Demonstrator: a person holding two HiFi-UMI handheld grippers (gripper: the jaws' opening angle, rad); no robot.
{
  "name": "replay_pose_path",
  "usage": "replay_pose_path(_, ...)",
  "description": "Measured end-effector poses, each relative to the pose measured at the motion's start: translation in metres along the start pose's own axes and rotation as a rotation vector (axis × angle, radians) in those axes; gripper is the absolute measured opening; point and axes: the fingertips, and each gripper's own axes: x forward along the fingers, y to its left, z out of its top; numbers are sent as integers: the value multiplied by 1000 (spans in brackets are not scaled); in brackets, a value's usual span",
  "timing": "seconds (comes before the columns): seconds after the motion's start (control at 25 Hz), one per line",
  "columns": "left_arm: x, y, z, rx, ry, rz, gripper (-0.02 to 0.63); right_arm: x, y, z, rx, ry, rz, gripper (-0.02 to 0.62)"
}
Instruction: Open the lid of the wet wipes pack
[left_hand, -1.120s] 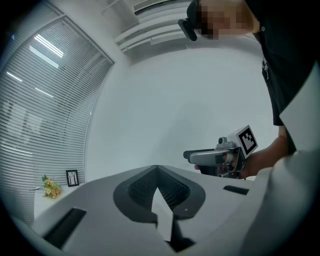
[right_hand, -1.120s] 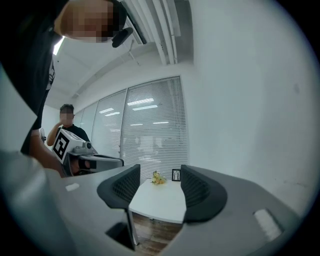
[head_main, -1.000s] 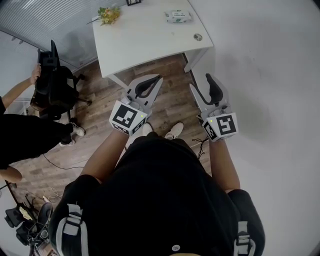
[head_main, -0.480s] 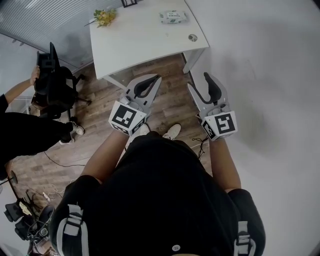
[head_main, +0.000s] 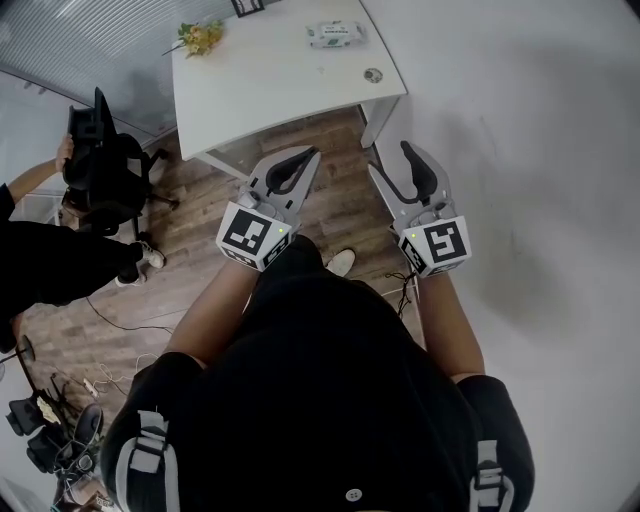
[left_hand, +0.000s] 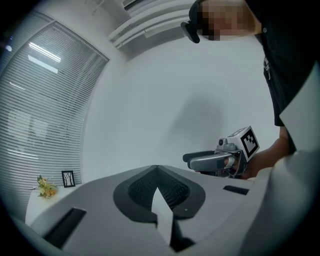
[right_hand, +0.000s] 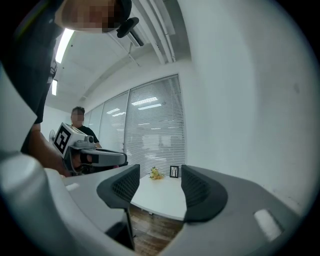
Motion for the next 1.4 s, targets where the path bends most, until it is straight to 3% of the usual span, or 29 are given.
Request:
replay_pose_path(0.56, 41, 26, -9, -5, 1, 5, 0, 28, -38, -9, -1, 21, 5, 270)
replay_pose_path(1.4, 155, 170, 4, -28, 12, -64, 0, 194, -119, -5, -29, 85, -12, 270)
